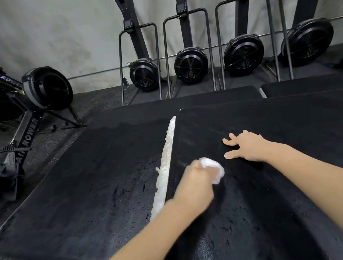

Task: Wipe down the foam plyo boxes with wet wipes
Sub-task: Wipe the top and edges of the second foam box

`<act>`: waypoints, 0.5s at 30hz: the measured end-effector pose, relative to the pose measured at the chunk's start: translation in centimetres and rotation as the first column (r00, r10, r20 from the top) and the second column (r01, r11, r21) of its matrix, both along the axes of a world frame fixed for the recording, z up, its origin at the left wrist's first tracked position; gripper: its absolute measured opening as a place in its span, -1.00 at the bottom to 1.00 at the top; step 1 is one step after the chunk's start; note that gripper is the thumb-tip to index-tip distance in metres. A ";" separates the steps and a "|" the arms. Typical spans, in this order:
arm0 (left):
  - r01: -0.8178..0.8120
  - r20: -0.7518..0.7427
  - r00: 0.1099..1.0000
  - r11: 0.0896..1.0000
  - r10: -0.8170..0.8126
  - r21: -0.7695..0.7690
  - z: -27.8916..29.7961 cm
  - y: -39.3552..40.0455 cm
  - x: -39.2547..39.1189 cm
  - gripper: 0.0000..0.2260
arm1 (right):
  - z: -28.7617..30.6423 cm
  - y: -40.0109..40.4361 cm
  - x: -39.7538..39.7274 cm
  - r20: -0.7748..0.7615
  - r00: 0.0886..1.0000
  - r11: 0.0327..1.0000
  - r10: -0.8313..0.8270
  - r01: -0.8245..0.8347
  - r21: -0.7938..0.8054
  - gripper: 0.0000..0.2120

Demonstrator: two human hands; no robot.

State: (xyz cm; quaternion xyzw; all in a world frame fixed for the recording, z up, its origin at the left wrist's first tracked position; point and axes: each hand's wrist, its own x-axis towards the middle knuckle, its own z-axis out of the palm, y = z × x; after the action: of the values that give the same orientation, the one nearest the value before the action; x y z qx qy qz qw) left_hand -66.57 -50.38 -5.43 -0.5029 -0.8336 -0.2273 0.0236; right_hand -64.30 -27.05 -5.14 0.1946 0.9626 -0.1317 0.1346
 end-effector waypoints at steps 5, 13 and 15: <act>0.128 -0.049 0.990 0.989 -0.132 -0.073 -0.2 -2.5 4.0 -0.49 | 0.4 -1.0 0.6 0.072 0.997 0.997 0.036 -0.041 0.066 -0.39; -0.378 -0.163 0.923 0.902 0.350 -0.208 -0.4 -6.1 -3.2 -0.48 | 1.6 -2.8 2.6 0.061 0.997 0.997 0.050 -0.053 0.061 -0.40; -0.350 -0.168 0.933 0.914 0.319 -0.205 0.1 -5.4 -1.6 -0.61 | 1.8 -3.8 3.8 0.049 0.996 0.997 0.071 -0.073 0.034 -0.36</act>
State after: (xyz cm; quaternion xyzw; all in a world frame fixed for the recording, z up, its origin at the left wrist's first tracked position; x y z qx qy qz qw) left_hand -68.12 -55.76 -5.36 -0.3657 -0.9248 -0.0879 0.0582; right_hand -60.47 -30.87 -3.31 0.1653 0.9678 -0.1047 0.1586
